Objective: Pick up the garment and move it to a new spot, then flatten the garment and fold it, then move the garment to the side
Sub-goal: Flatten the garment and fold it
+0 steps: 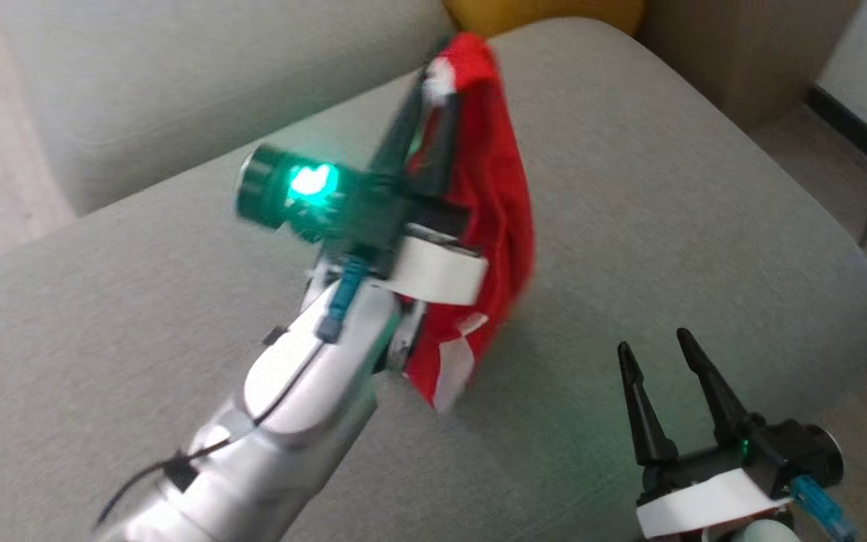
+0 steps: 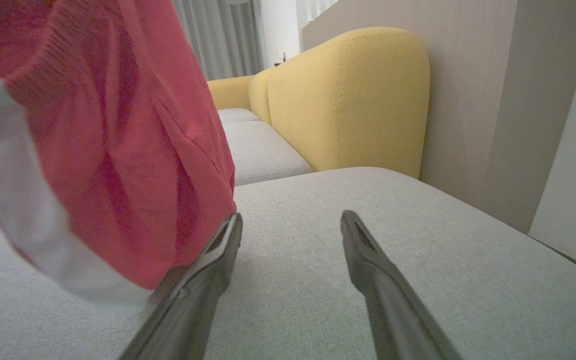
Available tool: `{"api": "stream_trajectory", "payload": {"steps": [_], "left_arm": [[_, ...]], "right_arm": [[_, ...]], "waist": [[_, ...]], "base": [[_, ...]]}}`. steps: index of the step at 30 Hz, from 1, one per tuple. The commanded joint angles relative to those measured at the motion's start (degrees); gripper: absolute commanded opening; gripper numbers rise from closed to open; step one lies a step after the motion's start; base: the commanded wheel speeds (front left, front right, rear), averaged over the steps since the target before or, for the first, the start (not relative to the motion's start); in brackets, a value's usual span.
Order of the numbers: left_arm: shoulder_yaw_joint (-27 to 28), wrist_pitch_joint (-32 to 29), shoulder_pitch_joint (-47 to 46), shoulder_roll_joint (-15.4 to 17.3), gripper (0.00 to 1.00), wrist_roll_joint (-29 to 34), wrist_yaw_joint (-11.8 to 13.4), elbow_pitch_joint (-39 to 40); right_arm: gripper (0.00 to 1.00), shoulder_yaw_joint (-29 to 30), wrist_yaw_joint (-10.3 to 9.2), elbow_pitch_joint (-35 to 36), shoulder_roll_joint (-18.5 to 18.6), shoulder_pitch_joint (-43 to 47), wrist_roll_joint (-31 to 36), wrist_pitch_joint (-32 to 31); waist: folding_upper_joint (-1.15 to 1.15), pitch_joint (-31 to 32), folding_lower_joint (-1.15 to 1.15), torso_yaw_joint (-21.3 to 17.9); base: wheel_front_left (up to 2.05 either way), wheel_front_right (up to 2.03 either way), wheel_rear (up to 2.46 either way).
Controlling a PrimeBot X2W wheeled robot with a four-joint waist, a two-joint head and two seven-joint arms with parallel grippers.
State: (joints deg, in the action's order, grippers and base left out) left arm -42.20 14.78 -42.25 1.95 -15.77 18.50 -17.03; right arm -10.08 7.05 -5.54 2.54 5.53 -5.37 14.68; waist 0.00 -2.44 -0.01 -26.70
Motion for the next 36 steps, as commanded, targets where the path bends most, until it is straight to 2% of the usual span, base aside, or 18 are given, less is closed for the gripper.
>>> {"api": "stream_trajectory", "payload": {"steps": [1,6,12,13,14,22,31,35,36], "left_arm": [[4.27,0.21,2.18,1.04,0.00,-2.05,0.43,0.02],[11.19,0.21,12.32,1.45,0.00,-6.84,-0.04,-7.30],[19.46,0.21,15.57,2.08,0.00,-3.69,1.06,-14.72],[20.42,0.21,15.60,2.00,0.26,-3.12,0.62,-15.30],[21.27,0.21,15.55,1.94,1.00,-2.40,0.19,-15.51],[23.48,0.21,19.02,2.21,1.00,4.31,-2.55,-13.51],[21.03,0.21,31.08,3.66,1.00,10.58,-1.49,-3.23],[18.74,0.21,35.48,4.53,1.00,10.84,-3.33,-4.44],[17.24,0.19,36.25,4.55,1.00,10.40,-5.50,-3.64]], "right_arm": [[1.00,-0.85,0.44,1.92,0.33,-1.10,0.85,0.32],[1.00,-0.34,0.44,2.40,0.33,-1.21,1.59,0.32],[1.00,0.28,0.44,2.68,0.33,-3.02,2.12,0.32],[1.00,0.38,0.44,2.63,0.33,-3.35,2.23,0.32],[1.00,0.42,0.44,2.57,0.33,-3.66,2.35,0.32],[1.00,0.54,0.44,2.04,0.33,-5.13,2.22,0.32],[1.00,1.28,0.44,1.68,0.33,-3.75,1.86,0.32],[1.00,1.68,0.44,1.55,0.33,-3.05,2.06,0.32],[1.00,1.84,0.44,1.61,0.33,-2.84,2.16,0.32]], "waist": [[0.00,1.66,0.01,2.68],[0.00,-0.70,0.01,6.56],[0.00,-5.99,0.01,11.16],[0.00,-6.68,0.01,11.82],[0.00,-7.23,0.01,12.42],[0.00,-7.62,0.01,14.70],[0.00,-4.79,0.01,15.06],[0.00,-3.71,0.01,15.12],[0.00,-3.45,0.01,15.17]], "base": [[0.00,0.00,0.00],[0.00,0.00,0.00],[0.00,0.00,0.00],[0.00,0.00,0.00],[0.00,0.00,0.00],[0.00,0.00,0.00],[0.00,0.00,0.00],[0.00,0.00,0.00],[0.00,0.00,0.00]]}}
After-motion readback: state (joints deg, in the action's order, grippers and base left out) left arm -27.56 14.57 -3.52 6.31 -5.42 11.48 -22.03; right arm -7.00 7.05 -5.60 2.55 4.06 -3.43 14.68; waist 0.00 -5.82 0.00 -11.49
